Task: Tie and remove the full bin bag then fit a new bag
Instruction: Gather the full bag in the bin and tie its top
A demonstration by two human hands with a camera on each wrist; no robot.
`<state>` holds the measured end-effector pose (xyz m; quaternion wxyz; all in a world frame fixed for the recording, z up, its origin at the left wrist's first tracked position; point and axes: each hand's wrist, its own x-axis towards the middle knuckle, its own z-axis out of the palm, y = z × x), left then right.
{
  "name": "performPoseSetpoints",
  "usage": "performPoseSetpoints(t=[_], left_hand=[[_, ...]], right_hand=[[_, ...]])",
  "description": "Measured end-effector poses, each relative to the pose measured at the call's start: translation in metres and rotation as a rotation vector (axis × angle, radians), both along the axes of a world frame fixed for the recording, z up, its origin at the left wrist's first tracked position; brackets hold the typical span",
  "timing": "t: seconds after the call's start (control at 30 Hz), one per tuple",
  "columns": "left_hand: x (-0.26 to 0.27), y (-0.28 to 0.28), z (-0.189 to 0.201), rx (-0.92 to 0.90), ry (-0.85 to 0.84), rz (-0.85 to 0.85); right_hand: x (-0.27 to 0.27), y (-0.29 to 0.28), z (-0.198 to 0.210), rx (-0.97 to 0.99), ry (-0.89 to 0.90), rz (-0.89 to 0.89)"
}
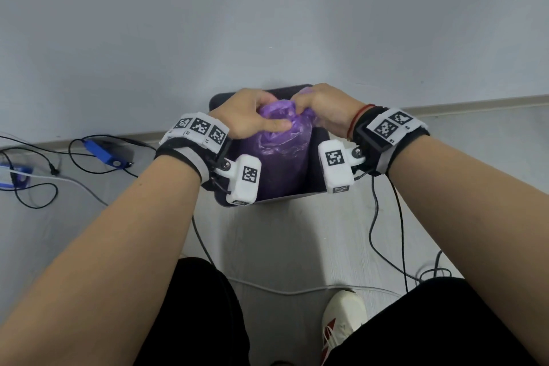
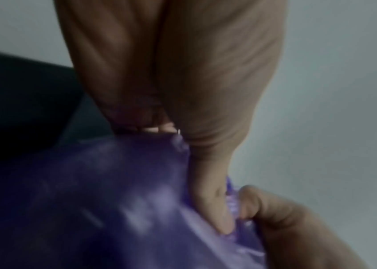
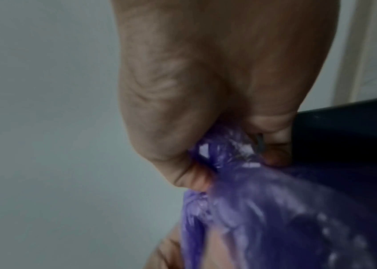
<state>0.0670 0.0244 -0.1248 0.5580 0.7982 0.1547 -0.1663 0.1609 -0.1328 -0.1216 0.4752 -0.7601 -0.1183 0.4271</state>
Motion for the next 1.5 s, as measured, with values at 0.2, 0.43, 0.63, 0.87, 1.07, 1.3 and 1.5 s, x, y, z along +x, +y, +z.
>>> performPoseSetpoints(t=[0.2, 0.43, 0.63, 0.87, 1.07, 1.3, 1.5], left_hand=[[-0.005, -0.005, -0.006, 0.033, 0.010, 0.033], [0.002, -0.010, -0.009, 0.004, -0.148, 0.145], [0.001, -0.003, -0.002, 0.041, -0.358, 0.314], [0.000, -0.005, 0.005, 0.141, -0.279, 0.200], [0.002, -0.009, -0.004, 0.164, -0.269, 0.201], [-0.003, 0.012, 0.004, -0.009, -0.193, 0.288], [-0.015, 0.052, -0.015, 0.407, -0.069, 0.337]], right_hand=[[0.002, 0.000, -0.011, 0.007, 0.096, 0.030], [0.006, -0.002, -0.017, -0.011, -0.013, 0.090], [0.010, -0.009, -0.013, 0.139, 0.109, 0.078], [0.015, -0.008, -0.011, 0.221, 0.268, -0.026], [0.016, -0.006, -0.010, 0.248, 0.334, -0.025], [0.019, -0.026, -0.011, 0.149, -0.005, -0.020], [0.036, -0.045, -0.024, -0.088, -0.088, -0.207]])
